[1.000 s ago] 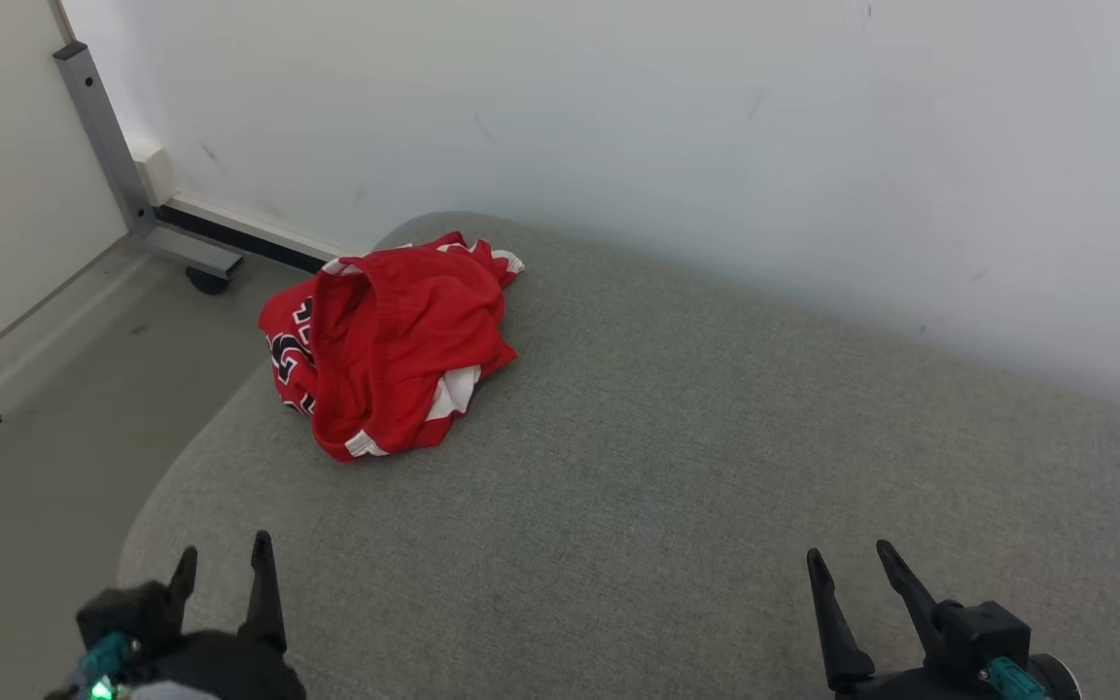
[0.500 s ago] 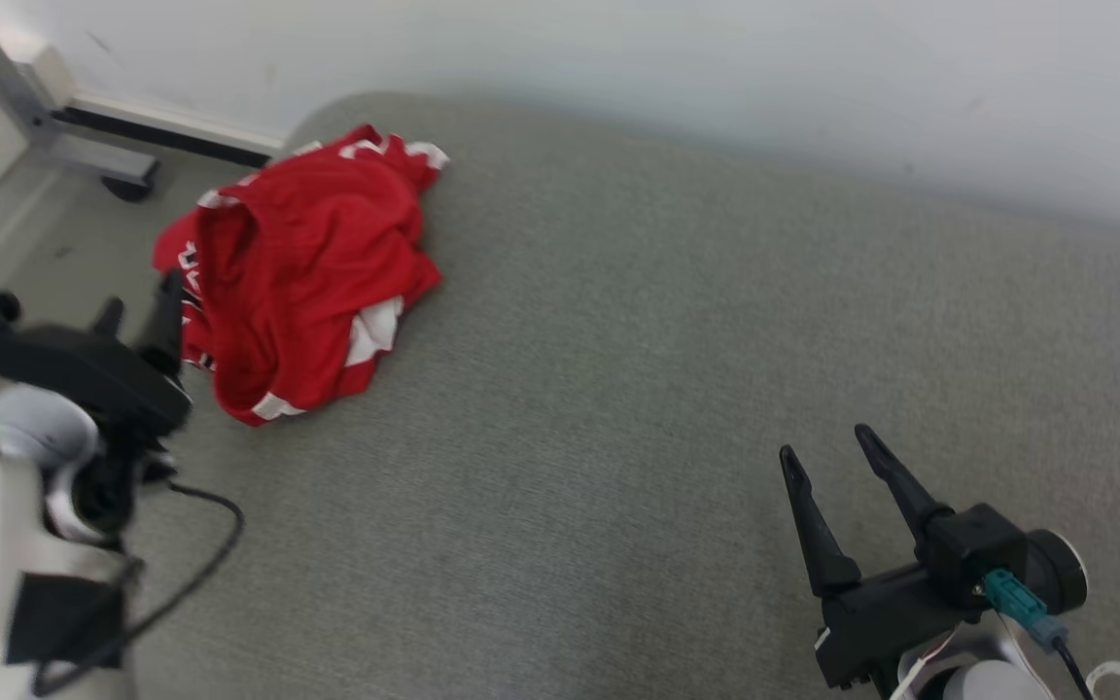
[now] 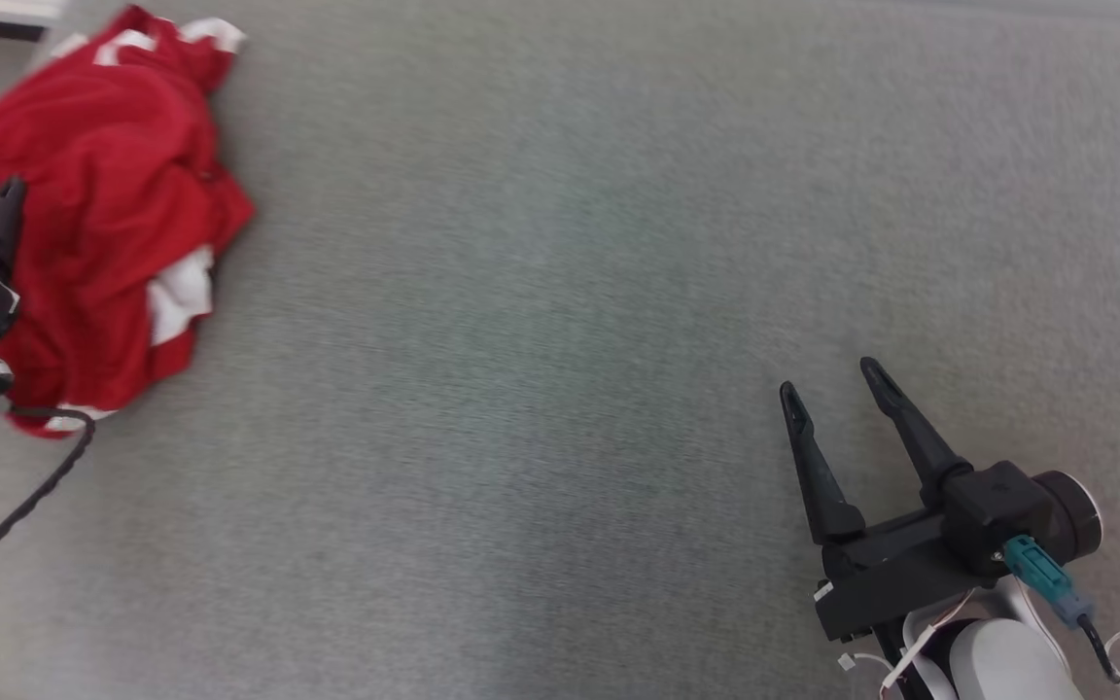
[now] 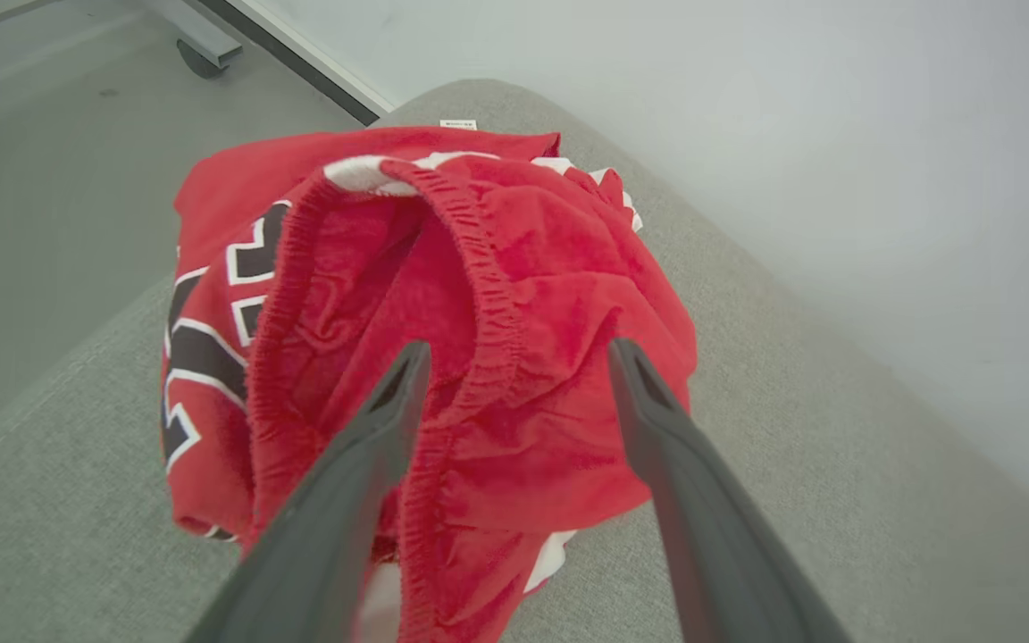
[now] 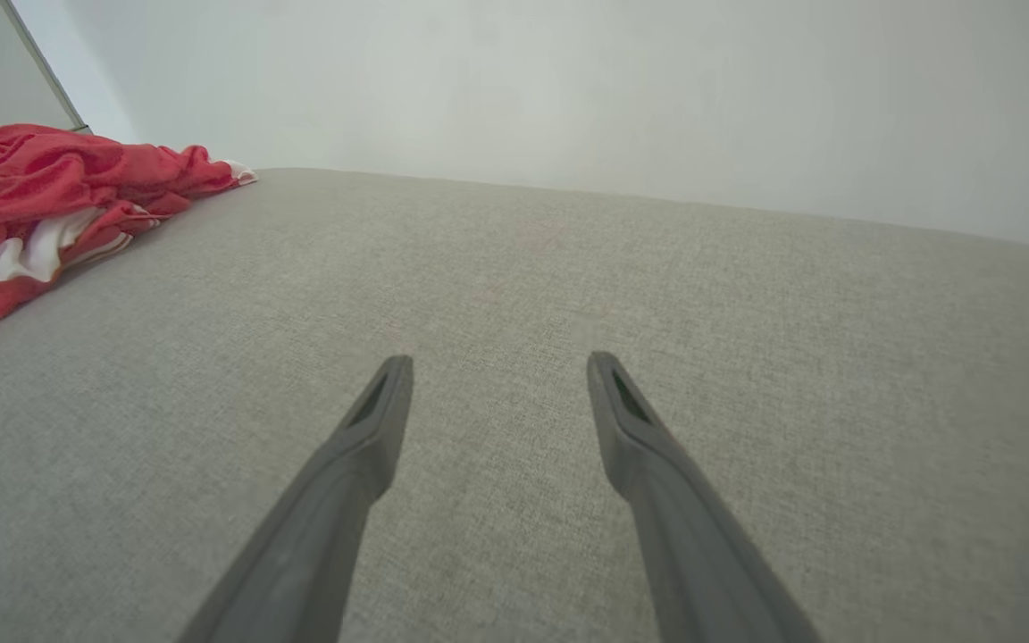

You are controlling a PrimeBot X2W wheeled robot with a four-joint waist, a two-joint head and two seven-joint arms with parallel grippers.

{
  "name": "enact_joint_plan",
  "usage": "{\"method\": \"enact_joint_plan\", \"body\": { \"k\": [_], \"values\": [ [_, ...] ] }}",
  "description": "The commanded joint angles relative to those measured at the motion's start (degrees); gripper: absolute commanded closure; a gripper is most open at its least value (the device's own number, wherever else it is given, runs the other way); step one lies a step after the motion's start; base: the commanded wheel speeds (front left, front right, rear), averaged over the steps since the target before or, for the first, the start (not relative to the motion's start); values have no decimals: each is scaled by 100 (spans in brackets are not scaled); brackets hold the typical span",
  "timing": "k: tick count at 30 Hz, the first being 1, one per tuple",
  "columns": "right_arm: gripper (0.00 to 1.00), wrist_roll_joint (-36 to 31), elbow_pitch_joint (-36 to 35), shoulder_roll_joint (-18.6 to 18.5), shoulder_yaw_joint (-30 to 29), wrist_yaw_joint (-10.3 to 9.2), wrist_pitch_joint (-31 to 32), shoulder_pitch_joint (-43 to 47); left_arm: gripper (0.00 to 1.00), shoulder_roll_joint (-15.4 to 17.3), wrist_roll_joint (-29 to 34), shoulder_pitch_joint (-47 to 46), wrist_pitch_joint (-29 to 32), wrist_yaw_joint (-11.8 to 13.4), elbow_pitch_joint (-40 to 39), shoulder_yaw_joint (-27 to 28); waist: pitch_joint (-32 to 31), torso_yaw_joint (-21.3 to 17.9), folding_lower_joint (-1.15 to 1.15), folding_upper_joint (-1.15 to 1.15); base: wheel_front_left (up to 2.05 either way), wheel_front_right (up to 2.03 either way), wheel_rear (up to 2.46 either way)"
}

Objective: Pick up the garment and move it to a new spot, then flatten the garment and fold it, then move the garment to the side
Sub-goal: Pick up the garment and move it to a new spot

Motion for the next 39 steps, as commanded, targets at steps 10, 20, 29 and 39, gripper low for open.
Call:
{"method": "enact_joint_plan", "body": {
  "k": [10,20,29,39],
  "values": [
    [0,91,57,108,73,-12,-149,-163,0,174,169,259,387,481,-416,-47,623,-686,-2,-1,0,0,0],
    [0,148,226,137,9,-12,-231,-230,100,339,497,503,265,739,-620,-146,459,-760,-2,-1,0,0,0],
    [0,234,520,276,31,-12,-421,-202,100,397,324,375,237,565,-863,-129,-93,-645,-2,-1,0,0,0],
    [0,428,897,354,-170,-12,-713,55,100,507,364,-84,429,378,-1190,-404,-1017,-615,-2,-1,0,0,0]
  ]
}}
